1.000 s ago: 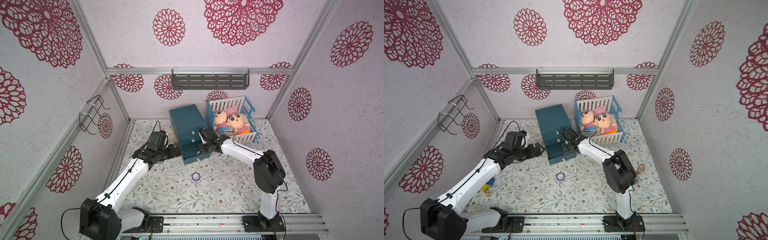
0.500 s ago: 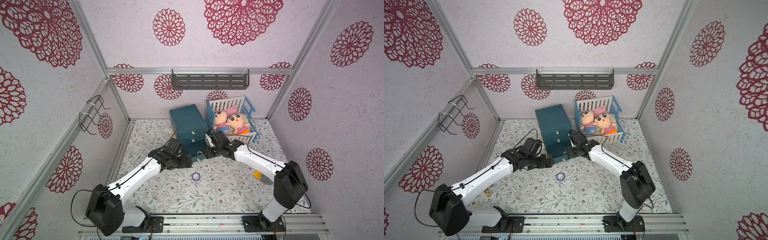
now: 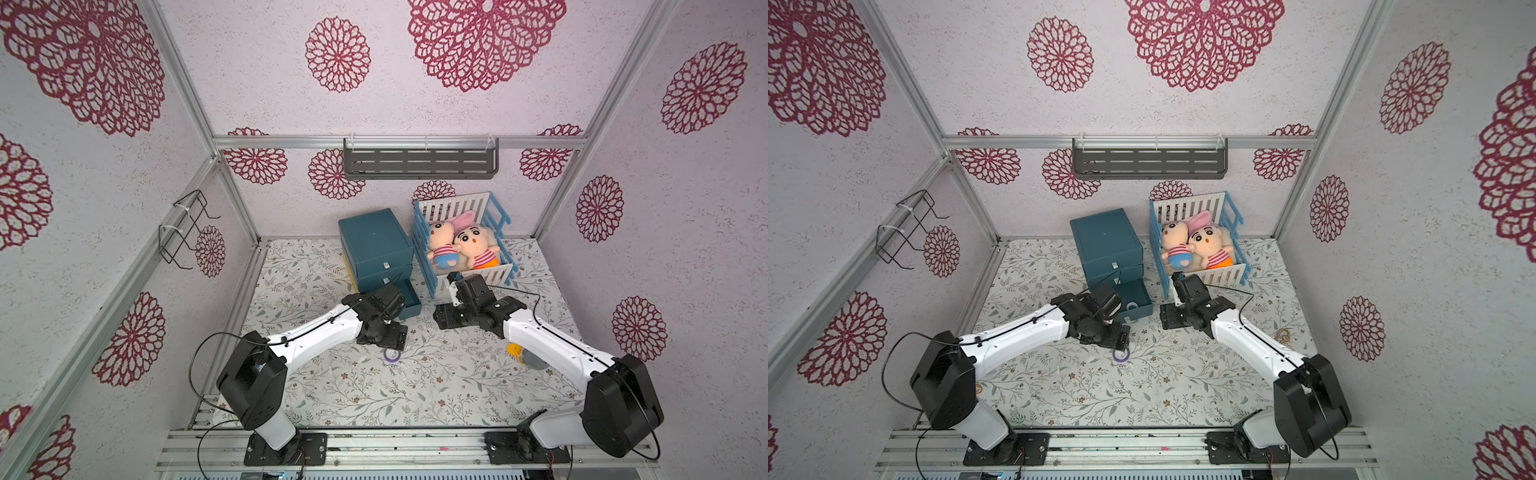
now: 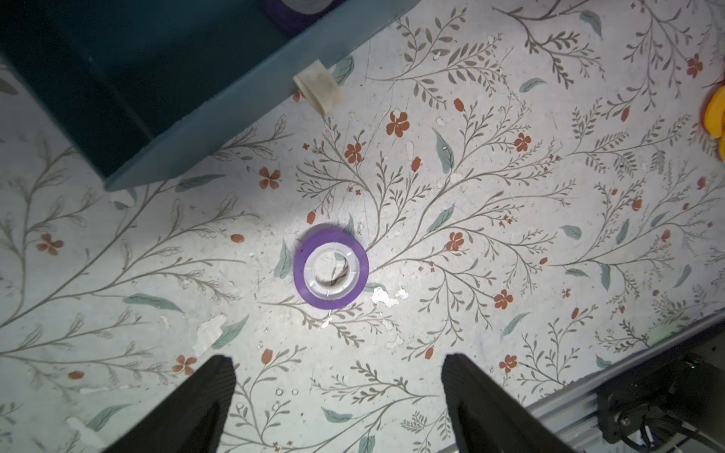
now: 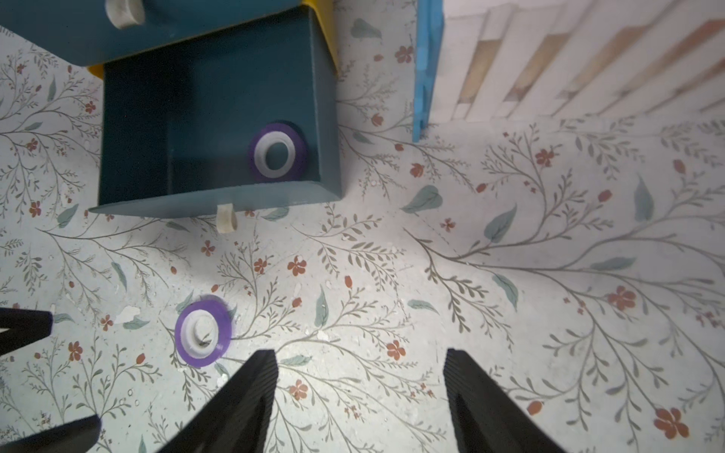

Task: Place the transparent tape into the drawer according to color
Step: Pick up the tape at the center of the board.

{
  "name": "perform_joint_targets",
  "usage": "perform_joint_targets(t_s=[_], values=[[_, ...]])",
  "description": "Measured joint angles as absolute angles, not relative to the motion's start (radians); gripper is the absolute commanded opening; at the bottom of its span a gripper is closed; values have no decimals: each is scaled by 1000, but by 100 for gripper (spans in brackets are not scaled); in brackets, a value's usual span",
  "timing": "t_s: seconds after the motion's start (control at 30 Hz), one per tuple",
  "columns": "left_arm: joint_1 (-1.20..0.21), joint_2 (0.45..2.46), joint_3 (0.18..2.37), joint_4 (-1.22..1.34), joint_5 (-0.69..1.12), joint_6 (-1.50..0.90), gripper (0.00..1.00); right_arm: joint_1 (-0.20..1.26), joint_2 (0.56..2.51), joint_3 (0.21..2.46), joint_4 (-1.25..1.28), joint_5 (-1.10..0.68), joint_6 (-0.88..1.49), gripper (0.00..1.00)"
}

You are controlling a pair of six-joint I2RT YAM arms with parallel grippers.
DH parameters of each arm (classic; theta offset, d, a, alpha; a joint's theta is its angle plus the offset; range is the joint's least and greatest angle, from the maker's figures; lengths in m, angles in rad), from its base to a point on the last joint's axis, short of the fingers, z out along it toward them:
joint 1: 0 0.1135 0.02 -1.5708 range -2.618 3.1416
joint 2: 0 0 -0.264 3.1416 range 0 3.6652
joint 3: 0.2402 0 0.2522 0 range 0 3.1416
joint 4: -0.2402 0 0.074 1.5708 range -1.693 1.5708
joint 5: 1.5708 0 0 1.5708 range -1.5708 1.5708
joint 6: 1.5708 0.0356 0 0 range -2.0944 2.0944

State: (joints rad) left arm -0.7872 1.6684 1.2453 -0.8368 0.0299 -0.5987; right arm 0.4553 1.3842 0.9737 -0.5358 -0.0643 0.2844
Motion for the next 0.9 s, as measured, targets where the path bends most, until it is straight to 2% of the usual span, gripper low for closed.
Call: perform_joint_targets(t_s=[0.33,0.6,0.9], values=[[-869,1804,1352,-916,5,-572,80,371,1296,846,-516,-142,300,74],[-915,1870,1380,-935,4,-574,70,338,1262,832,-516,-159,300,72],[-920,1921,1393,-935,-10,-567,64,319,1238,832,-510,-179,300,70]])
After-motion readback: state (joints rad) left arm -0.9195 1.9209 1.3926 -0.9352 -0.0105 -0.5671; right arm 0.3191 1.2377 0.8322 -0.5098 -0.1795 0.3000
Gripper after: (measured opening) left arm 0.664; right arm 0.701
